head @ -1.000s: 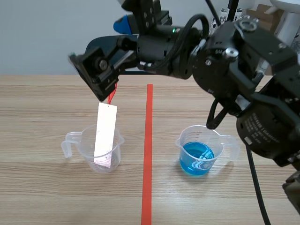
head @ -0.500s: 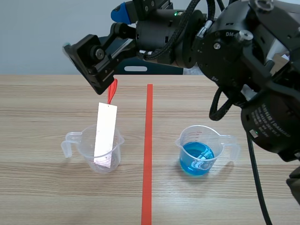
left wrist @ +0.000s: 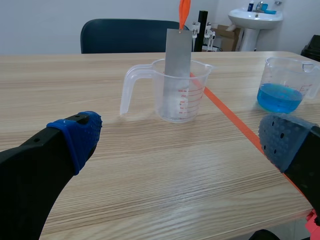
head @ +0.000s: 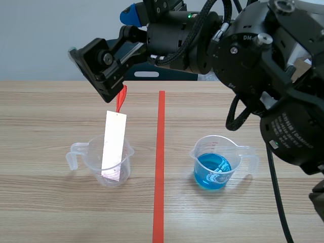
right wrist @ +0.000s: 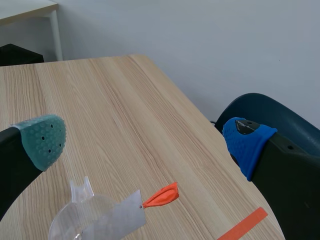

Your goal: Do the redox reaction experiment. put the plate into the left beaker

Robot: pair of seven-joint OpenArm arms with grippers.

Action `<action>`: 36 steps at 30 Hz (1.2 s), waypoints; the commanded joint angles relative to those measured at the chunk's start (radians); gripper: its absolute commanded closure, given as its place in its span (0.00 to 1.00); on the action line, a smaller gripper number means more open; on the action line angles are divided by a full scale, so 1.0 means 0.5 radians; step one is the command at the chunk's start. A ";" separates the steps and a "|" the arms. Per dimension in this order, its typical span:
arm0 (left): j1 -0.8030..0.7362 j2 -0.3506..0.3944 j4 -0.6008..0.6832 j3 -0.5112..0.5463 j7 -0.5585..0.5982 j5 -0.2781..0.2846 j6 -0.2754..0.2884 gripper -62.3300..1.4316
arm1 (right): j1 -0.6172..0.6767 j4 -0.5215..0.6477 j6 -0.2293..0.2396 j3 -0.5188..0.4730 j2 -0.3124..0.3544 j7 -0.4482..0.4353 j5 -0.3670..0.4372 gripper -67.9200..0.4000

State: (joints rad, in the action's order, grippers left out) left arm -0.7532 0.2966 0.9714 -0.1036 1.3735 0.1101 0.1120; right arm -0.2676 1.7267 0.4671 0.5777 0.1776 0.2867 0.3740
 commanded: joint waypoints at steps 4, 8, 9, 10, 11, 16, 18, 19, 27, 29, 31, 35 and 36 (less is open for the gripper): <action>-0.016 0.002 0.041 0.010 0.029 0.005 0.005 0.00 | -0.029 0.001 -0.007 0.006 -0.006 -0.039 0.010 0.00; -0.016 0.002 0.041 0.010 0.029 0.005 0.005 0.00 | -0.029 0.001 -0.007 0.006 -0.007 -0.040 0.011 0.00; -0.016 0.002 0.041 0.010 0.029 0.005 0.005 0.00 | -0.029 0.001 -0.007 0.006 -0.007 -0.042 0.011 0.00; -0.016 0.002 0.041 0.010 0.029 0.005 0.005 0.00 | -0.029 0.001 -0.007 0.006 -0.007 -0.047 0.011 0.00; -0.016 0.002 0.041 0.010 0.029 0.005 0.005 0.00 | -0.029 0.001 -0.007 0.006 -0.007 -0.047 0.011 0.00; -0.016 0.002 0.041 0.010 0.029 0.005 0.005 0.00 | -0.029 0.001 -0.007 0.006 -0.007 -0.046 0.033 0.00; -0.016 0.002 0.041 0.010 0.029 0.005 0.005 0.00 | -0.029 0.001 -0.007 0.006 -0.007 -0.046 0.037 0.00; -0.016 0.002 0.041 0.010 0.029 0.005 0.005 0.00 | -0.029 0.001 -0.007 0.006 -0.007 -0.046 0.042 0.00; -0.016 0.002 0.041 0.010 0.029 0.005 0.005 0.00 | -0.029 0.001 -0.007 0.006 -0.007 -0.046 0.047 0.00; -0.016 0.002 0.041 0.010 0.029 0.005 0.005 0.00 | -0.029 0.001 -0.007 0.006 -0.007 -0.046 0.047 0.00; -0.016 0.002 0.041 0.010 0.029 0.005 0.005 0.00 | -0.029 0.001 -0.007 0.006 -0.007 -0.046 0.047 0.00; -0.016 0.002 0.041 0.010 0.029 0.005 0.005 0.00 | -0.029 0.001 -0.007 0.006 -0.007 -0.046 0.047 0.00; -0.016 0.002 0.041 0.010 0.029 0.005 0.005 0.00 | -0.029 0.001 -0.007 0.006 -0.007 -0.046 0.047 0.00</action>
State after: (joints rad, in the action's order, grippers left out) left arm -0.7532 0.2966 0.9714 -0.1036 1.3735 0.1101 0.1120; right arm -0.2676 1.7267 0.4671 0.5777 0.1776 0.2859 0.3870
